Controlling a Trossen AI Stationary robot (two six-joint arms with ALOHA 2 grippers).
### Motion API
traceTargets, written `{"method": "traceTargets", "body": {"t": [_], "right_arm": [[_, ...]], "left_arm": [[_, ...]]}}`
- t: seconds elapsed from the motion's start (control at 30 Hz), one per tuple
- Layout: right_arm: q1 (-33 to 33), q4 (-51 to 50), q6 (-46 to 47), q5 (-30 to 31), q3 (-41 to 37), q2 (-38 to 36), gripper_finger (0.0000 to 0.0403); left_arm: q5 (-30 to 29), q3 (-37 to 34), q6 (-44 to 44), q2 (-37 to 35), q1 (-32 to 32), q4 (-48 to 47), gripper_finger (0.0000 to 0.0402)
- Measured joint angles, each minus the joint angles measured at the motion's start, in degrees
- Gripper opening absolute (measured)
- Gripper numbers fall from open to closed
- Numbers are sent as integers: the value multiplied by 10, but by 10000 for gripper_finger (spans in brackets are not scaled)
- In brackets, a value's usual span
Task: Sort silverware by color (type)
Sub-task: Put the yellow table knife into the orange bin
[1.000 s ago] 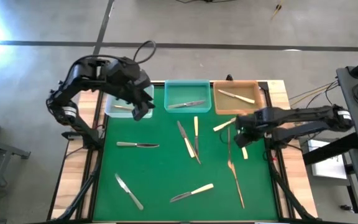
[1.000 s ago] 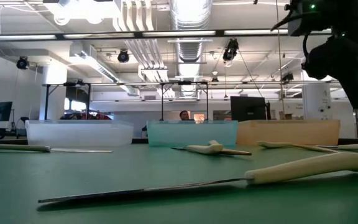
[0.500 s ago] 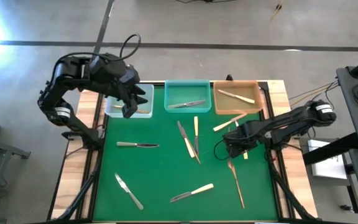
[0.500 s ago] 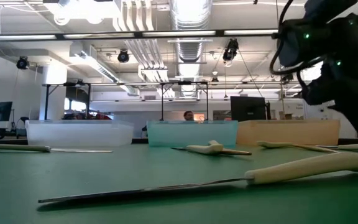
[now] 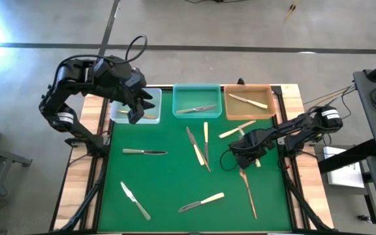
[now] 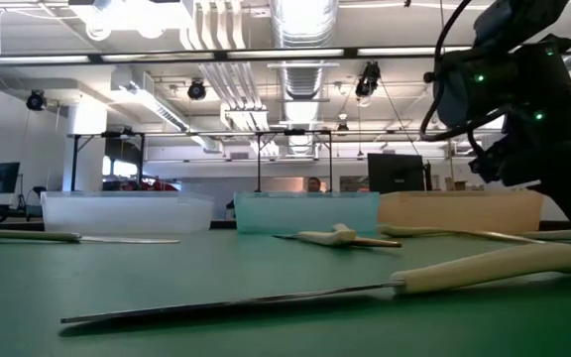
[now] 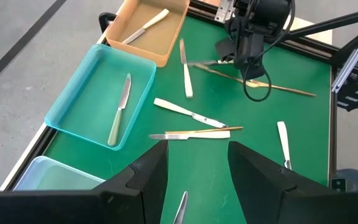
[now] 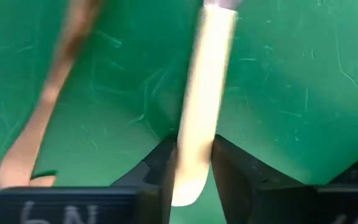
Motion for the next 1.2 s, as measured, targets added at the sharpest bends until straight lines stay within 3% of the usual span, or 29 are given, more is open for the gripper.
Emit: {"method": "traceTargets", "body": {"t": [0.07, 0.27, 0.6, 0.73, 0.87, 1.03, 1.1, 1.2], "right_arm": [[0, -2, -13, 2, 2, 12, 63], [0, -5, -36, -8, 0, -3, 62], [1, -147, -14, -5, 33, -200, 61], [-4, -143, 2, 85, 55, -289, 61], [-32, -153, -14, 242, 71, -344, 61], [-77, -142, -130, 435, 84, -375, 61], [-103, -123, -191, 467, 85, -374, 61], [-148, -91, -296, 468, 85, -365, 61]], "left_arm": [[0, 0, 0, 0, 0, 0, 150], [0, 0, 0, 0, 0, 0, 150], [-2, 0, 0, 0, 0, 0, 150], [-15, 0, 6, 2, 0, 0, 150], [-80, 0, 9, 11, 0, 2, 150], [-128, 0, 19, 30, 2, 4, 150], [-132, 0, 26, 39, 2, 5, 150], [-138, 0, 36, 56, 2, 6, 150]]}}
